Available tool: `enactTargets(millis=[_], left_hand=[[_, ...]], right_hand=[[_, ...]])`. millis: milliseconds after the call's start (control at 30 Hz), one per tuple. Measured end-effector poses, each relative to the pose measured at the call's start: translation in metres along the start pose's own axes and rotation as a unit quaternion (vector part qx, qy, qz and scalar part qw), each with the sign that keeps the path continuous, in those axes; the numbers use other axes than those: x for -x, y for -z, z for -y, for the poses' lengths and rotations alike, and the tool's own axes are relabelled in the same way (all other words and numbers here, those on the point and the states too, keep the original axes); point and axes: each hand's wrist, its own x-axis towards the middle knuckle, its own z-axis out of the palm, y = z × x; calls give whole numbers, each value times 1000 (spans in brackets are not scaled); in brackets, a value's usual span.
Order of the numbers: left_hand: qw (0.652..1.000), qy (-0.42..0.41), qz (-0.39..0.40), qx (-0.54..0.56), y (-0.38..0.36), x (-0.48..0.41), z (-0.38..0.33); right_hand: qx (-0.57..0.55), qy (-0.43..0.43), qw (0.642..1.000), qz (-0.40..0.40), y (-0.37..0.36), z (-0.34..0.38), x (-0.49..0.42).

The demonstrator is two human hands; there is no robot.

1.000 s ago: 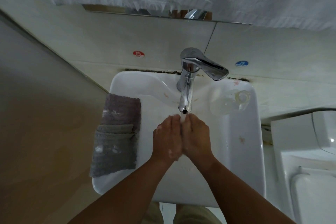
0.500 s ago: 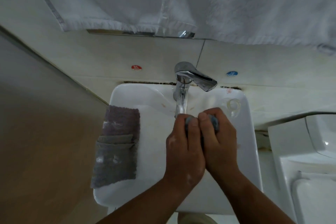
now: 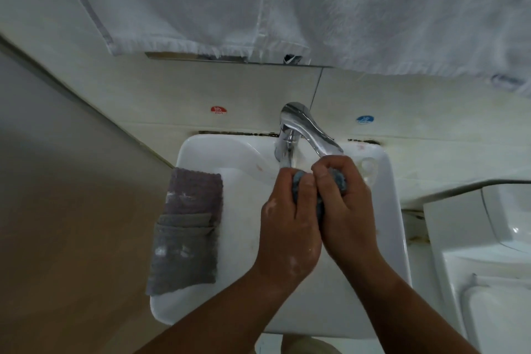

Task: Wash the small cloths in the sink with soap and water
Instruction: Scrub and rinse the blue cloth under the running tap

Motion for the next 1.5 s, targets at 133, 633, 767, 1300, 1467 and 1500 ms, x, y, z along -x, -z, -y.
enactTargets(millis=[133,633,767,1300,1467,1500], left_hand=[[999,46,20,-17,4,25,34],[983,18,-7,-184,20,10,101],[976,23,-16,-217,23,7,96],[954,93,56,-278,21,3,124],[975,134,55,-167,32,11,124],[973,120,58,-190,33,12,129]], right_hand=[[-4,-44,999,7,-1,-26,36],[129,-20,991,37,-37,-85,41],[160,-17,986,39,-41,-87,35],[148,-127,977,86,-42,-95,34],[58,-250,941,221,-28,-92,39],[86,-228,945,219,-28,-94,41]])
